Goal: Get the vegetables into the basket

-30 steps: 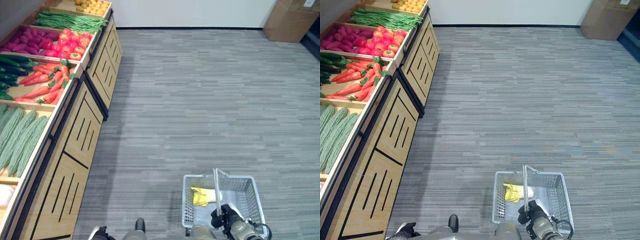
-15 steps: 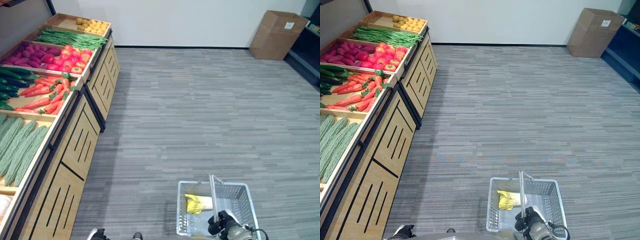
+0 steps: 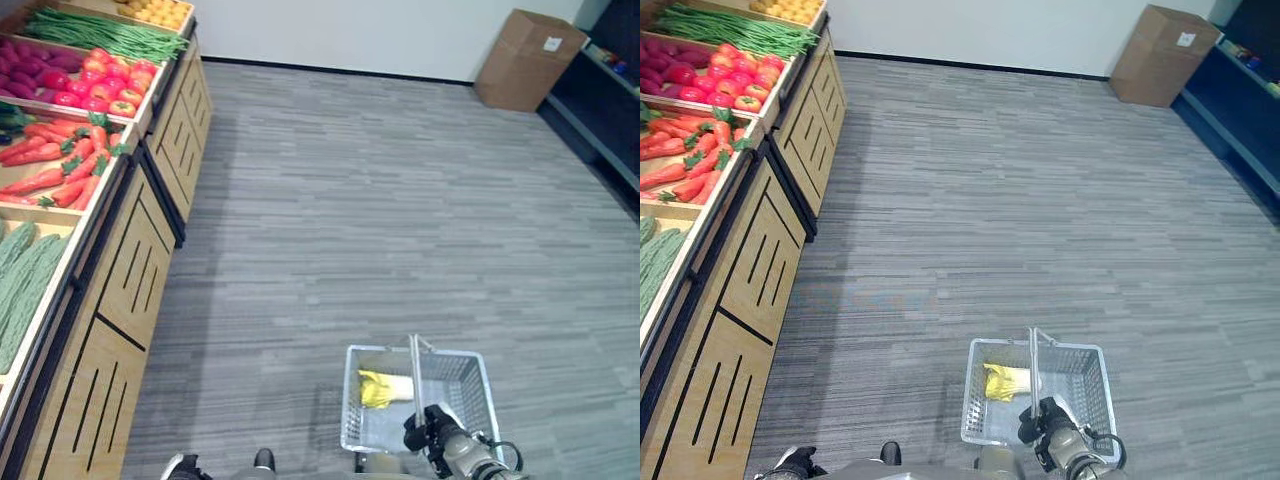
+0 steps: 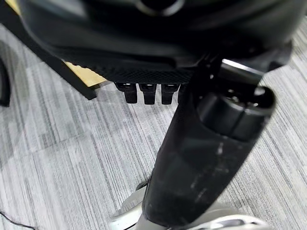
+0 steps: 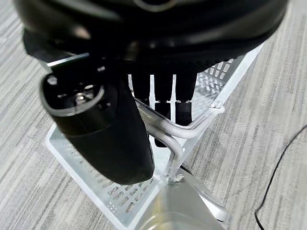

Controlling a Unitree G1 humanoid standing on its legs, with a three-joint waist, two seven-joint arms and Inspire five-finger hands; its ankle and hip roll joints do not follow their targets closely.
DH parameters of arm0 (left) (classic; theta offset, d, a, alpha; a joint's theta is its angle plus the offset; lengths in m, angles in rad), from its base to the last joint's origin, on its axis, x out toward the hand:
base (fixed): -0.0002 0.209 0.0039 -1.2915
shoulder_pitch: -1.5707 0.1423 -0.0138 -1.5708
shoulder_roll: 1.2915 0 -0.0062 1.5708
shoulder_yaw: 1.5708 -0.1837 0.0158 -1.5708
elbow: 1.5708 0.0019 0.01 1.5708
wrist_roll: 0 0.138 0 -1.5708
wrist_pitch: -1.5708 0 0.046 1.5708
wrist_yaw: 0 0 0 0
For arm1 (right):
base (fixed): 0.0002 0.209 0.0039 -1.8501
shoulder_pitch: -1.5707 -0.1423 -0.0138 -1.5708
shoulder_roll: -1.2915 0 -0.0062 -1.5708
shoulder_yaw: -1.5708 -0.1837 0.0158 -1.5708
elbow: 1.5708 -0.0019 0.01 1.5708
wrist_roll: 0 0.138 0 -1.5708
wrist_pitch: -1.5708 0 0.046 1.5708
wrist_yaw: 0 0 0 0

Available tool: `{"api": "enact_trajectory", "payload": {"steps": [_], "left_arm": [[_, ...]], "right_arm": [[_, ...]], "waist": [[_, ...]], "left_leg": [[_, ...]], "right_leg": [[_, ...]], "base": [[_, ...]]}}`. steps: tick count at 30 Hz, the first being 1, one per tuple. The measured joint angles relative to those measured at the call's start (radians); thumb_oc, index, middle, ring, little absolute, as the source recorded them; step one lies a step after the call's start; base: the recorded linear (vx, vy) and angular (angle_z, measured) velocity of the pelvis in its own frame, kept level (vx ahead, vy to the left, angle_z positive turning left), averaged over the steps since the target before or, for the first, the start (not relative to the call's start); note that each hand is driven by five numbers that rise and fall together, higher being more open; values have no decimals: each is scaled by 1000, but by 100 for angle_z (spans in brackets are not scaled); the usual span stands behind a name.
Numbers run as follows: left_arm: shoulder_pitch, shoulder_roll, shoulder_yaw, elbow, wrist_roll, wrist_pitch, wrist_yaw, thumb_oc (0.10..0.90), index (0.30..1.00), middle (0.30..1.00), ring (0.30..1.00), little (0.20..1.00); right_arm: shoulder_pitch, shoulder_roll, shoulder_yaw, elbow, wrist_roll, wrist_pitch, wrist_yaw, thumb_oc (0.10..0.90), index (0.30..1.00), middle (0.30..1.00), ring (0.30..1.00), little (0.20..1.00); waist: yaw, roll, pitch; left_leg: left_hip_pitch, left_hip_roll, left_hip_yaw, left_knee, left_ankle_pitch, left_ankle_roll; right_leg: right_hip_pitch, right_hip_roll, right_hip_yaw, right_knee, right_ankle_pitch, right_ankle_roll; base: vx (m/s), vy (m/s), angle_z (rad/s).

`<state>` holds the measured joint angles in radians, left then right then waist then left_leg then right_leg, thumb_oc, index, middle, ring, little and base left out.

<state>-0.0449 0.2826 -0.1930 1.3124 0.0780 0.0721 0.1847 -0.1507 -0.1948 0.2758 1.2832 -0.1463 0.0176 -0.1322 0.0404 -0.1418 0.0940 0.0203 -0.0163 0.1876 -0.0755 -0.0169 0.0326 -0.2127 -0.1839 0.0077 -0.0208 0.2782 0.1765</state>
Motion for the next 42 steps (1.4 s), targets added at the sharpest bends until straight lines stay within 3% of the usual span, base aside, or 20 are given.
{"api": "enact_trajectory", "payload": {"steps": [2,4,6,7,9,10,12,13,14,19,25,27,30,31,33,34,35,37,39,42], "left_arm": [[-9,9,0,0,0,-4,1,900,1000,1000,1000,1000],[-19,11,-1,2,0,-3,0,900,1000,1000,1000,1000],[-58,-1,-3,20,-1,-1,-11,900,1000,1000,1000,1000],[-68,-1,0,31,-1,2,-21,900,1000,1000,1000,1000],[-69,3,17,37,-9,4,-21,900,1000,1000,1000,1000],[-65,5,30,36,-11,3,-19,900,1000,1000,1000,1000],[-65,-26,31,27,-12,-7,-18,900,1000,1000,1000,1000],[-67,-48,33,12,-11,-11,-20,900,1000,1000,1000,1000],[-79,-62,33,11,-11,-11,-24,900,1000,1000,1000,1000],[-102,-85,33,22,-1,-20,-31,900,1000,1000,1000,1000],[-103,-82,26,24,-1,-4,-28,900,1000,1000,1000,1000],[-107,-76,16,21,-1,-5,-27,900,1000,1000,1000,1000],[-103,-68,10,23,-4,-5,-23,900,1000,1000,1000,1000],[-105,-67,11,23,-6,-5,-21,900,1000,1000,1000,1000],[-113,-61,33,21,-24,-14,-14,900,1000,1000,1000,1000],[-116,-59,35,21,-30,-14,-13,900,1000,1000,1000,1000],[-115,-56,37,19,-33,-16,-11,900,1000,1000,1000,1000],[-135,-50,43,9,-50,-18,-8,900,1000,1000,1000,1000],[-137,-51,30,-15,-50,-20,-5,900,1000,1000,1000,1000],[-139,-40,43,-26,-79,-29,5,900,1000,1000,1000,1000]], "right_arm": [[2,1,-4,0,5,-1,4,400,300,300,300,300],[-2,0,-4,-2,5,-2,4,400,300,300,300,300],[-53,-11,-17,-26,8,-1,-5,400,300,300,300,300],[-71,-16,-12,-27,7,-1,-3,400,300,300,300,300],[-65,-17,-8,-34,7,0,5,400,300,300,300,300],[-32,-16,-6,-40,8,-5,6,400,300,300,300,300],[-24,-30,-23,-34,8,-6,-1,400,300,300,300,300],[-31,-56,-23,-44,4,-1,4,400,300,300,300,300],[-29,-67,-24,-50,5,0,6,400,300,300,300,300],[-29,-86,-32,-44,6,0,8,400,300,300,300,300],[-34,-92,-34,-35,9,0,11,400,300,300,300,300],[-34,-92,-35,-35,9,-1,15,400,300,300,300,300],[-30,-93,-34,-31,9,-1,19,400,300,300,300,300],[-28,-95,-35,-32,9,-1,19,400,300,300,300,300],[-4,-94,-33,-30,10,-1,20,400,300,300,300,300],[3,-94,-34,-25,11,-1,20,400,300,300,300,300],[8,-94,-35,-20,19,-1,20,400,300,300,300,300],[12,-97,-30,6,33,0,14,400,300,300,300,300],[26,-103,-32,17,45,5,13,400,300,300,300,300],[15,-104,-30,26,45,14,13,400,300,300,300,300]], "waist": [[-3,-3,0],[-6,-7,16],[-43,59,85],[-59,73,99],[-70,65,102],[-85,34,106],[-99,74,102],[-91,107,103],[-108,122,106],[-140,132,101],[-149,166,92],[-151,165,90],[-147,165,82],[-144,164,81],[-129,148,70],[-122,140,66],[-113,132,64],[-99,106,69],[-88,79,71],[-77,70,78]], "left_leg": [[-6,1,-18,-18,3,3],[-11,-1,-51,-13,11,14],[-3,68,-92,-13,15,14],[4,85,-103,-13,14,10],[30,80,-116,-13,-11,-15],[79,64,-156,-20,-40,-50],[98,91,-197,-19,-57,-64],[113,96,-213,-11,-47,-75],[110,112,-227,-3,-49,-80],[108,137,-317,44,-22,-122],[52,172,-374,85,-19,-137],[27,174,-386,116,-19,-137],[15,193,-397,146,0,-184],[2,194,-397,172,3,-187],[-76,186,-399,339,2,-203],[-97,180,-396,388,16,-211],[-110,179,-399,423,31,-235],[-195,177,-353,555,53,-226],[-233,151,-278,477,34,-204],[-289,123,-220,343,44,-204]], "right_leg": [[-21,21,9,20,-75,-2],[-19,32,40,28,-101,-13],[-69,98,52,99,-164,-13],[-69,113,49,41,-147,-10],[-65,120,56,-51,-95,-16],[-31,107,58,-67,-72,-41],[5,137,27,-65,-52,-68],[19,161,9,-56,-43,-84],[29,168,-25,-42,-32,-115],[55,175,-83,25,-116,-137],[-8,193,-132,150,-219,-147],[-22,193,-142,180,-248,-147],[-20,208,-176,204,-269,-183],[-18,216,-177,206,-284,-180],[14,222,-180,166,-276,-185],[23,225,-182,161,-272,-205],[29,231,-176,162,-278,-211],[67,228,-171,115,-281,-229],[81,221,-148,85,-256,-216],[114,228,-134,24,-251,-217]], "base": [[136,-22,12],[197,-1,16],[269,43,30],[259,71,29],[246,42,44],[244,-2,80],[251,-35,57],[254,-62,30],[266,-84,43],[213,-139,38],[183,-175,27],[186,-183,31],[152,-200,20],[125,-198,11],[141,-200,12],[165,-185,3],[187,-140,-9],[209,-84,9],[176,-29,15],[309,73,-1]]}}
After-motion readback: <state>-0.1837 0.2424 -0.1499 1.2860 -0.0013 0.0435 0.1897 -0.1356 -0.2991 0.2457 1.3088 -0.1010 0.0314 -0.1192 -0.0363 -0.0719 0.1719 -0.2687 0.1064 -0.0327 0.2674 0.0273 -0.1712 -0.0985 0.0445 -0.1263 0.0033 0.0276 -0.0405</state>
